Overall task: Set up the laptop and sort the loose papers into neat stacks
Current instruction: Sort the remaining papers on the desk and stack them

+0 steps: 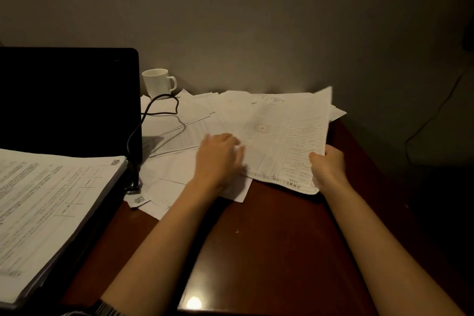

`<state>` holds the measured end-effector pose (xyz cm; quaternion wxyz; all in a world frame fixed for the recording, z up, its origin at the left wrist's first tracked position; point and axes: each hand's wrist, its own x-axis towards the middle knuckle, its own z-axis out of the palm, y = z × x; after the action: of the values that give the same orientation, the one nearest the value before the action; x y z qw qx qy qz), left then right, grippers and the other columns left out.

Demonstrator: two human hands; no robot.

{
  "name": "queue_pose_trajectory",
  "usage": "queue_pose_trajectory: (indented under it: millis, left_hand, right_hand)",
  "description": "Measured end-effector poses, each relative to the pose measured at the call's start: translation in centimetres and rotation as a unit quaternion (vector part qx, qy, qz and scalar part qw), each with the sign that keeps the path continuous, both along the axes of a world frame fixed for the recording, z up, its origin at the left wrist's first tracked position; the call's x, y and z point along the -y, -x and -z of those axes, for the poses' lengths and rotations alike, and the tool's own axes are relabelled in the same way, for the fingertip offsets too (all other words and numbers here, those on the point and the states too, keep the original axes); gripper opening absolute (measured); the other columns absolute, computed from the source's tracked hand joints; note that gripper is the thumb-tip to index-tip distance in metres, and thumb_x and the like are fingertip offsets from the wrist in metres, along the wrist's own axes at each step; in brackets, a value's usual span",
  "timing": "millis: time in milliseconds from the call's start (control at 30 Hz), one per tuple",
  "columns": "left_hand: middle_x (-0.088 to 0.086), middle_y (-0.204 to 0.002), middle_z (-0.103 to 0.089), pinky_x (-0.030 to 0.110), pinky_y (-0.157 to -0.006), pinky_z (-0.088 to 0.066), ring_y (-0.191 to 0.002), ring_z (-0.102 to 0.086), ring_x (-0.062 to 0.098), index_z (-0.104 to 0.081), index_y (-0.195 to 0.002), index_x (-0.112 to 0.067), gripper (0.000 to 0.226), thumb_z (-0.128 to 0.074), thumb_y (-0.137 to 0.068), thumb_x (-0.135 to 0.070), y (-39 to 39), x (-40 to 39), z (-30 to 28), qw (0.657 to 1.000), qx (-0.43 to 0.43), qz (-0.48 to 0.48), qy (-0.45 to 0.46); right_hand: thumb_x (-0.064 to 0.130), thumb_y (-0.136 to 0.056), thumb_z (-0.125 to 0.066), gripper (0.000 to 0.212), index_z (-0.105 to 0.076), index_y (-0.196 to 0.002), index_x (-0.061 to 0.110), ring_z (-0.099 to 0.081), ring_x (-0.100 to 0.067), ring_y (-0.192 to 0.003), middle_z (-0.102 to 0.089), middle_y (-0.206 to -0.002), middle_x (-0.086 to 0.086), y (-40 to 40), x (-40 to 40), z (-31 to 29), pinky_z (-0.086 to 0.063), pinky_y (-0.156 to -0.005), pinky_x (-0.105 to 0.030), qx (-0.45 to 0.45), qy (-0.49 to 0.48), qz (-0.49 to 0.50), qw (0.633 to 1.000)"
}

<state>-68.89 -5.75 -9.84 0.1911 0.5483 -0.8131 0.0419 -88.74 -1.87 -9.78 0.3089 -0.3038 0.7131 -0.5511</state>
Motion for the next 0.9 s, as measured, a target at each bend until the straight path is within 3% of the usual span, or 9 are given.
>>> queue_pose_trajectory:
  millis: [100, 333, 433, 533, 600, 667, 733, 833, 900]
  left_hand:
    - [0.007, -0.143, -0.044, 0.053, -0.118, -0.003, -0.138, -0.031, 0.023, -0.06, -0.122, -0.017, 0.036, -0.039, -0.096, -0.031, -1.4, 0.7, 0.1, 0.992, 0.055, -0.107, -0.048]
    - [0.011, -0.157, -0.018, 0.055, -0.116, 0.004, -0.146, -0.009, 0.026, -0.038, -0.144, -0.015, 0.055, -0.025, -0.1, -0.045, -1.2, 1.7, 1.2, 0.987, 0.058, -0.124, -0.089]
    - [0.011, -0.157, -0.022, 0.051, -0.117, -0.003, -0.144, -0.018, 0.026, -0.041, -0.141, -0.009, 0.055, -0.034, -0.099, -0.044, -1.8, 2.6, 1.3, 0.989, -0.008, -0.122, -0.085]
    - [0.012, -0.141, -0.046, 0.044, -0.112, -0.029, -0.127, -0.043, 0.026, -0.046, -0.135, -0.006, 0.044, -0.046, -0.097, -0.029, -2.2, 2.3, 0.5, 0.978, -0.185, -0.097, -0.015]
    - [0.013, -0.138, -0.049, 0.038, -0.106, -0.035, -0.124, -0.046, 0.027, -0.045, -0.138, -0.005, 0.044, -0.047, -0.098, -0.023, -2.1, 1.7, -0.2, 0.961, -0.267, -0.061, 0.04]
    - [0.017, -0.128, -0.057, 0.037, -0.099, -0.042, -0.115, -0.053, 0.028, -0.053, -0.131, -0.001, 0.043, -0.045, -0.096, -0.025, -1.6, 0.7, -1.0, 0.961, -0.239, 0.025, 0.138]
    - [0.016, -0.117, -0.065, 0.034, -0.088, -0.05, -0.104, -0.062, 0.027, -0.064, -0.117, 0.001, 0.041, -0.044, -0.091, -0.024, -0.6, -0.1, -1.0, 0.949, -0.17, 0.14, 0.225]
    - [0.004, -0.111, -0.07, 0.035, -0.067, -0.06, -0.092, -0.07, 0.021, -0.072, -0.107, -0.009, 0.031, -0.057, -0.08, -0.002, 0.6, -0.3, -0.2, 0.932, -0.1, 0.258, 0.236]
    - [-0.001, -0.107, -0.072, 0.033, -0.055, -0.06, -0.086, -0.072, 0.018, -0.075, -0.101, -0.014, 0.046, -0.072, -0.063, 0.012, 1.1, -0.3, 0.4, 0.928, -0.078, 0.303, 0.201]
  right_hand:
    - [0.001, -0.096, -0.04, 0.028, -0.063, -0.111, 0.009, -0.061, -0.025, -0.095, -0.064, -0.113, -0.008, 0.1, 0.1, 0.4, -0.048, -0.071, -0.03, -0.004, 0.01, 0.057, 0.998]
    - [0.002, -0.097, -0.041, 0.03, -0.06, -0.119, 0.008, -0.062, -0.029, -0.103, -0.062, -0.122, -0.008, 0.4, -0.1, 0.1, -0.05, -0.071, -0.032, 0.0, -0.003, 0.046, 0.999]
    - [0.003, -0.096, -0.041, 0.028, -0.062, -0.114, 0.006, -0.062, -0.029, -0.098, -0.064, -0.117, -0.01, 1.3, -0.2, -0.3, -0.051, -0.063, -0.03, -0.012, -0.037, 0.044, 0.998]
    - [0.003, -0.096, -0.043, 0.023, -0.064, -0.104, 0.005, -0.059, -0.024, -0.081, -0.063, -0.104, -0.008, 2.5, -0.8, -1.0, -0.047, -0.053, -0.026, -0.007, -0.055, 0.027, 0.998]
    - [0.002, -0.095, -0.043, 0.021, -0.063, -0.102, 0.005, -0.058, -0.022, -0.079, -0.06, -0.097, -0.008, 2.6, -1.1, -1.1, -0.054, -0.066, -0.034, -0.008, -0.044, 0.005, 0.999]
    - [0.003, -0.095, -0.043, 0.02, -0.061, -0.095, 0.01, -0.06, -0.024, -0.087, -0.061, -0.1, -0.007, 1.9, -1.1, -1.1, -0.053, -0.082, -0.042, -0.023, -0.022, -0.016, 0.999]
    - [0.003, -0.096, -0.043, 0.022, -0.061, -0.101, 0.014, -0.059, -0.023, -0.093, -0.062, -0.11, -0.005, 1.4, -0.9, -1.1, -0.053, -0.079, -0.038, -0.026, 0.001, -0.025, 0.999]
    - [-0.002, -0.096, -0.043, 0.03, -0.061, -0.117, 0.009, -0.058, -0.025, -0.102, -0.061, -0.114, -0.008, 1.6, -0.9, -1.1, -0.049, -0.077, -0.034, -0.005, 0.019, -0.029, 0.999]
    - [-0.006, -0.095, -0.038, 0.035, -0.062, -0.117, 0.009, -0.06, -0.028, -0.101, -0.062, -0.11, -0.01, 2.1, -1.0, -1.0, -0.05, -0.078, -0.033, 0.012, 0.022, -0.022, 0.999]
